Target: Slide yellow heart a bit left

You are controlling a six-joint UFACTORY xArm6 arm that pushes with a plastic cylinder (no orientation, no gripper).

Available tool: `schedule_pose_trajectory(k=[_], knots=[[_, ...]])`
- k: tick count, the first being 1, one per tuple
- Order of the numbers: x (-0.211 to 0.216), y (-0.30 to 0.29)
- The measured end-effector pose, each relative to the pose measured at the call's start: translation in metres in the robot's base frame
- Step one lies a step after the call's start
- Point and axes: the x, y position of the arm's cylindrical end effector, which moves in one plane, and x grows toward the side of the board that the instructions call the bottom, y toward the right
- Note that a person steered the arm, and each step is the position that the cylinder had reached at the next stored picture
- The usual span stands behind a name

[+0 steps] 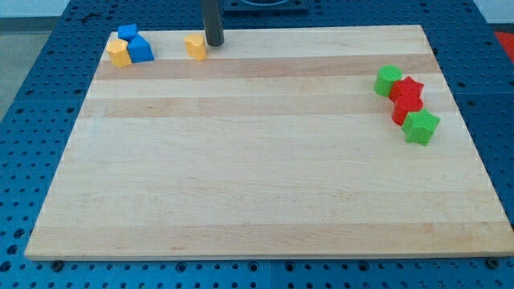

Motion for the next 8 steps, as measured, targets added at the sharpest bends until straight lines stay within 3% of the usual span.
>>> schedule_pose_trajectory(k=[2,4,8], knots=[[0.019,0.052],[0.019,0.014],[0.033,-0.002]])
